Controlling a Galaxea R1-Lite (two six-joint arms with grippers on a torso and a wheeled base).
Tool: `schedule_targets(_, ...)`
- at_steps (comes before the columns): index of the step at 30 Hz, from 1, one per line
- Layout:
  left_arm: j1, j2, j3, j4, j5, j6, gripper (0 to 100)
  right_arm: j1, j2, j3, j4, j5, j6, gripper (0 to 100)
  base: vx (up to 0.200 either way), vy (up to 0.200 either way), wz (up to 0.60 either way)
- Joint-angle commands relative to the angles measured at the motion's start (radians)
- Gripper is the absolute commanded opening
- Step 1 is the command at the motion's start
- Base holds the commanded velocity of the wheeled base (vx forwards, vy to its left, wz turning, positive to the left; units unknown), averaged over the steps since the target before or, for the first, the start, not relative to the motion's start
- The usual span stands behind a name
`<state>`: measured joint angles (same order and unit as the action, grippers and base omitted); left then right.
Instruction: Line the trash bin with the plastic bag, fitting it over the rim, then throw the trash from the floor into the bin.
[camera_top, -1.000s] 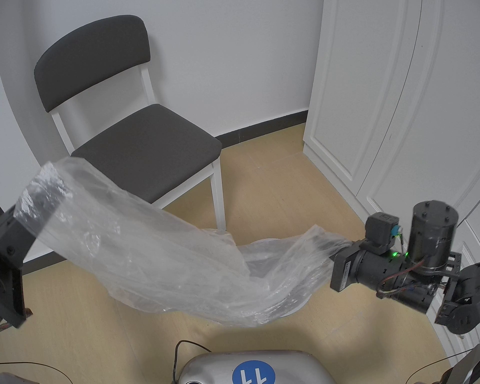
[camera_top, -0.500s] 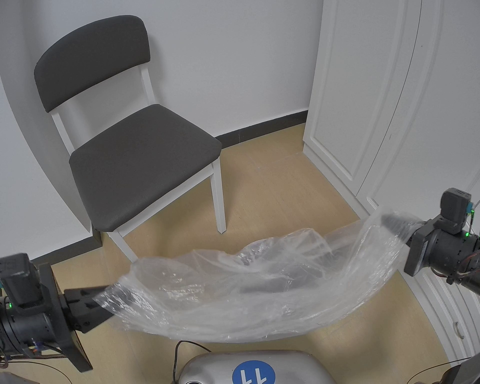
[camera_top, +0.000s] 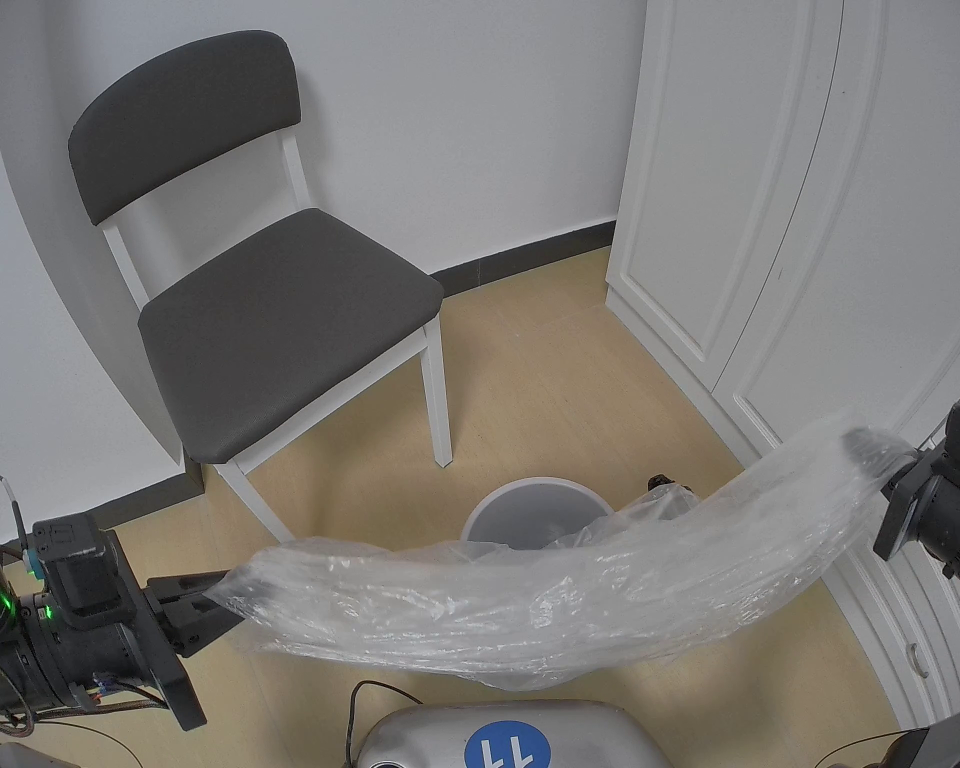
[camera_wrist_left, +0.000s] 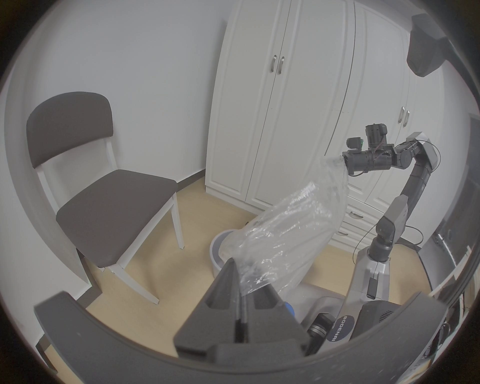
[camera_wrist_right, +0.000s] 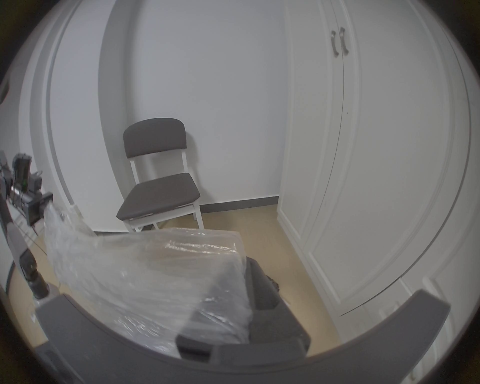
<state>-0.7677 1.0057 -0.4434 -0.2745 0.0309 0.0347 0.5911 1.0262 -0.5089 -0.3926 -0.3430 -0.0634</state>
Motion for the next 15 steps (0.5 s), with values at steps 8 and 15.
schedule_targets(8,0.001,-0.096,0.006,0.027,0.009,0.102,0,-0.022,-0.138,0.076,0.032,-0.007,-0.118,0,0.0,0.0,0.0)
schedule_targets(15,0.001,-0.145,-0.005,0.089,0.007,0.128,0,-0.027,-0.161,0.105,0.032,-0.007,-0.159,0,0.0,0.0,0.0)
